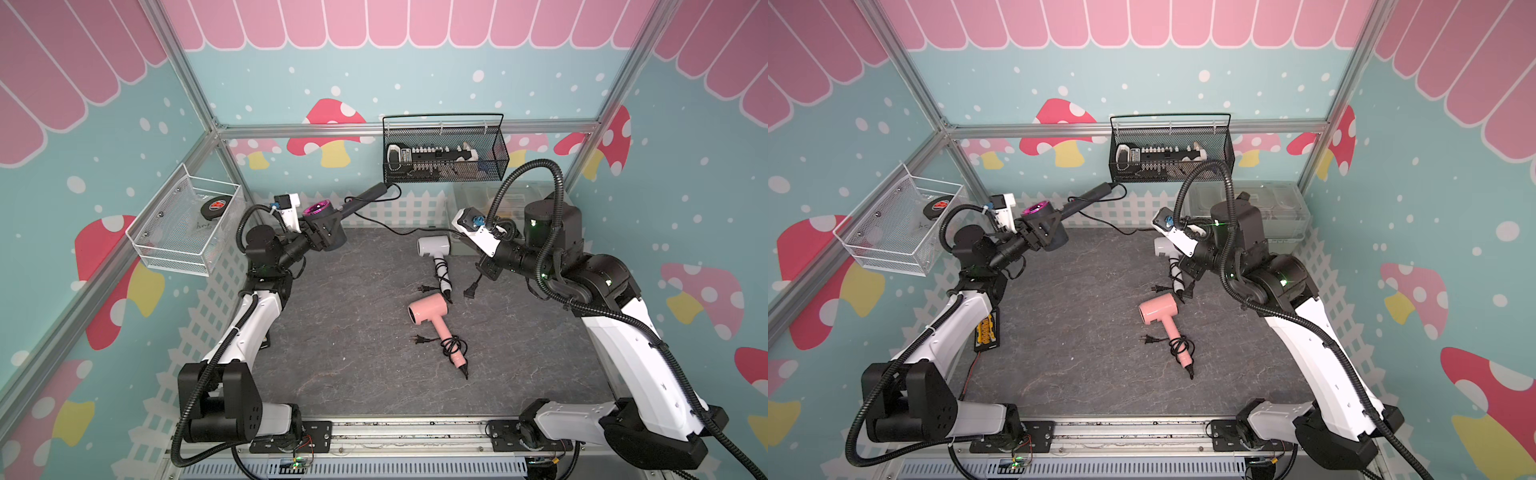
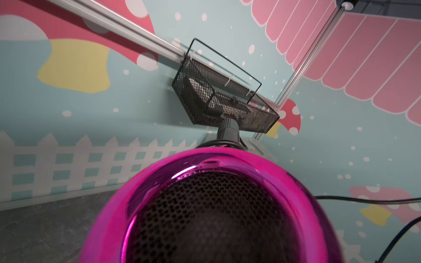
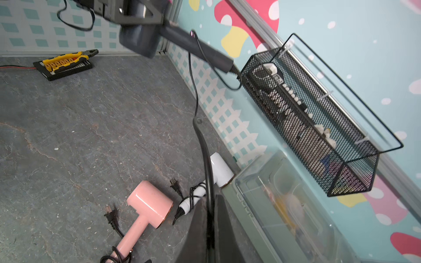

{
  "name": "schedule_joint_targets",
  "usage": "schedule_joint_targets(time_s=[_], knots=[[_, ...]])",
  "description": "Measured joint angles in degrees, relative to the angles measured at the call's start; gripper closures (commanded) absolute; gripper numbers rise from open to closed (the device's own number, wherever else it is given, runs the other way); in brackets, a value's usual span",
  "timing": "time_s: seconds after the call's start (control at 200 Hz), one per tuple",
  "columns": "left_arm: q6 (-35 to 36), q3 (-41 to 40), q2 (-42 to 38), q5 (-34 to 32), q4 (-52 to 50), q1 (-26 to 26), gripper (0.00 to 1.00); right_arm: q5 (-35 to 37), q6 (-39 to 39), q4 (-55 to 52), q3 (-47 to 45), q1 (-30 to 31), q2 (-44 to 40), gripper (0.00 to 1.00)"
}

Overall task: Wrap the cord around the hair dryer
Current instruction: Wrap the power cord around the hair dryer.

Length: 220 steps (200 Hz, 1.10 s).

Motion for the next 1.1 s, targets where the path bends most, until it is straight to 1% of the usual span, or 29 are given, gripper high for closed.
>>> schedule_joint_targets(time_s=[0.22, 0.38, 0.5, 0.675, 0.79, 0.86, 0.926, 1.011, 1.101], knots=[[7.08, 0.00, 0.04, -1.53, -10.97, -7.56, 1.00, -4.26, -3.80, -1.68, 9.40, 0.04, 5.38, 1.00], [10.08, 0.00, 0.61, -2.08, -15.80, -12.28, 1.00, -4.92, -6.45, -2.16, 16.57, 0.04, 9.60, 1.00], [11.37, 0.00, 1.46, -1.95, -17.97, -16.50, 1.00, -4.85, -8.44, -2.51, 23.39, 0.04, 14.25, 1.00], [12.83, -0.70, 2.47, 0.59, -19.21, -23.32, 1.00, -2.67, -11.32, -2.58, 33.42, -0.13, 23.10, 1.00], [13.18, -2.34, 2.27, 4.02, -18.58, -28.00, 1.00, -1.46, -12.37, -2.97, 39.43, -1.70, 30.25, 1.00], [12.52, -4.37, 1.73, 6.62, -16.87, -30.32, 1.00, -1.44, -12.35, -3.10, 40.52, -3.65, 33.51, 1.00], [11.28, -6.14, 1.03, 8.83, -14.64, -31.45, 1.00, -1.75, -12.09, -3.58, 40.59, -5.60, 35.91, 1.00], [9.18, -7.72, -0.20, 11.15, -11.54, -31.71, 1.00, -2.43, -11.43, -4.28, 39.89, -8.26, 38.51, 1.00], [7.74, -7.82, -2.01, 12.55, -9.25, -31.50, 1.00, -3.63, -10.43, -4.63, 37.33, -10.86, 39.41, 1.00]])
